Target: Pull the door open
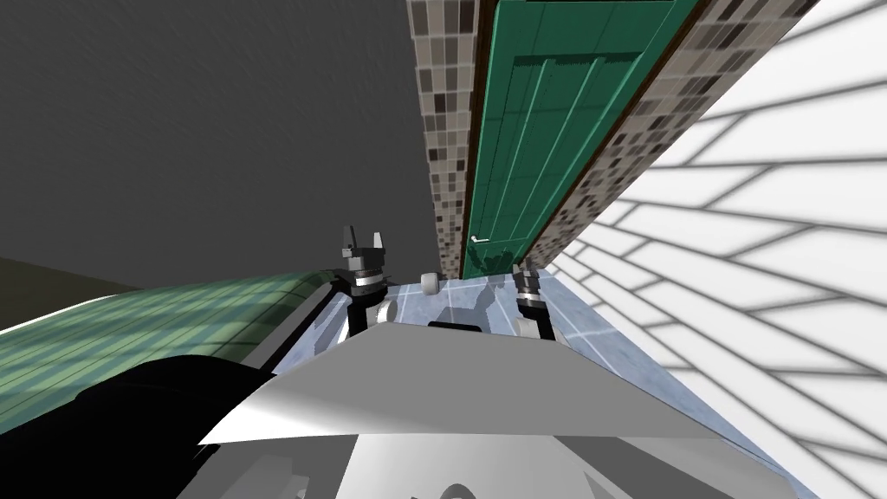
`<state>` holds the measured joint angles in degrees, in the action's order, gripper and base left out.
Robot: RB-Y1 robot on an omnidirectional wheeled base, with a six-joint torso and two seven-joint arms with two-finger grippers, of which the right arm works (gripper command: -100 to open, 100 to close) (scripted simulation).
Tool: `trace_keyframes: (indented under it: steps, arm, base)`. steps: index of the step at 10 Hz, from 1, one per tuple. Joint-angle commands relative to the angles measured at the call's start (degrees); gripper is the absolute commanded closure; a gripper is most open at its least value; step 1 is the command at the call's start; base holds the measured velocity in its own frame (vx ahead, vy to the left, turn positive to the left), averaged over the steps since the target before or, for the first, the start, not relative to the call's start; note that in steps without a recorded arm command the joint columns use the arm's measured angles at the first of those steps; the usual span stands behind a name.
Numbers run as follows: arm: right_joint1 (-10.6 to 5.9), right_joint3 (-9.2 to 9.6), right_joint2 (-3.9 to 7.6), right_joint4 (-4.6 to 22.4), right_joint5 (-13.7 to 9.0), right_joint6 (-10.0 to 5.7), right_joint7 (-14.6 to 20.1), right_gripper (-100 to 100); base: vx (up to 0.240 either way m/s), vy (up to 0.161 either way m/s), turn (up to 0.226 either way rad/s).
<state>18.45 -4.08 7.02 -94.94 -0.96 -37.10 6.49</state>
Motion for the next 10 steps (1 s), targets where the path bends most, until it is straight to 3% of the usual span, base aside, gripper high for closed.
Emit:
trace_keyframes:
  steps: [1, 6, 10]
  arm:
    - [-1.3, -0.22, 0.34, 2.86, -0.23, -0.64, 0.12, -100]
    - [-3.24, -0.6, 1.03, 8.51, -0.66, -1.66, 0.43, -100]
    - [-6.17, -1.17, 2.06, 15.6, -1.31, -3.2, 0.9, -100]
  base:
    - [0.051, -0.009, 0.102]
    - [0.046, -0.013, 0.084]
    - [0.063, -0.026, 0.111]
